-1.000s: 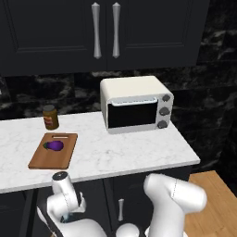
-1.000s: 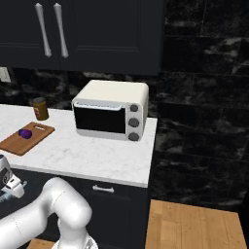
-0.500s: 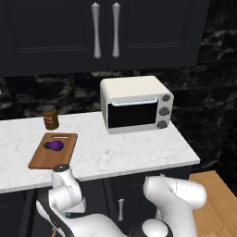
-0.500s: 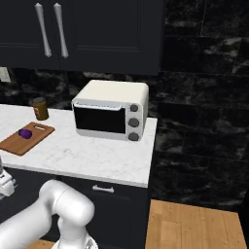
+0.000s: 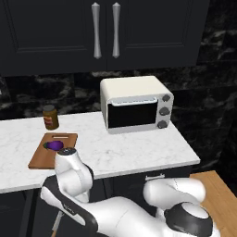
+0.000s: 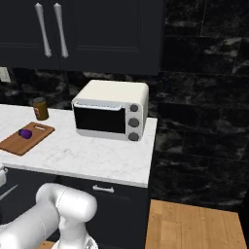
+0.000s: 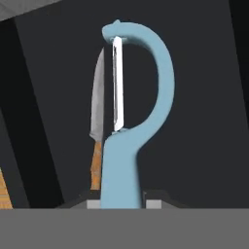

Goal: Place the appropriate cutting tool for cutting the eggplant skin on the cutting board.

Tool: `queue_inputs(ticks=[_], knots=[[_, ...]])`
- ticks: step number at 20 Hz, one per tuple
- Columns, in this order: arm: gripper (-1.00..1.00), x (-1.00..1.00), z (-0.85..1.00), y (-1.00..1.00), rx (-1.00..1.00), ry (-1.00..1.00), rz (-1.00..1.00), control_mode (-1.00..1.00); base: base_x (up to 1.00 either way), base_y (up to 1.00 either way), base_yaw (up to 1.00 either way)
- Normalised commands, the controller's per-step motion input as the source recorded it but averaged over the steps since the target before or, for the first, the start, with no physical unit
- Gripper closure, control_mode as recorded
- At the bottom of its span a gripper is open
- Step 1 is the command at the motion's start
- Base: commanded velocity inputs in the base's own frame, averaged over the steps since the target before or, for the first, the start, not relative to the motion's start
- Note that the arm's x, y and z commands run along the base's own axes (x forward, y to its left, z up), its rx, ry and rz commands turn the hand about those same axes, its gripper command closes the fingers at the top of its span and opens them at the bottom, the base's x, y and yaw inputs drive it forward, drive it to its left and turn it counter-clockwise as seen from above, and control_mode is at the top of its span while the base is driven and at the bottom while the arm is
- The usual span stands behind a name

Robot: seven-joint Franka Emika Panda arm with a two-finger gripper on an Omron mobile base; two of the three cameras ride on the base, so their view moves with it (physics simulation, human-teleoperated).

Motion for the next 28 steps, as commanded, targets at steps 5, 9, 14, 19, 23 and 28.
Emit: queue_inputs(ticks=[5,9,14,19,23,28], knots=[[1.00,0.75,0.95,0.05,0.00,0.00,-0.12,-1.00,0.00,0.00,0.00],[1.00,1.00,0.48,0.18,0.00,0.01,-0.16,-1.00,0.00,0.00,0.00],[1.00,1.00,0.09,0.23,-0.06,0.01,-0.15,-1.00,0.00,0.00,0.00],[1.00,0.61,0.00,0.23,-0.07,0.00,-0.10,-1.00,0.00,0.00,0.00],[1.00,0.45,-0.02,0.20,-0.04,0.00,-0.07,-1.00,0.00,0.00,0.00],[1.00,0.38,-0.06,0.03,-0.01,0.00,-0.04,-1.00,0.00,0.00,0.00]])
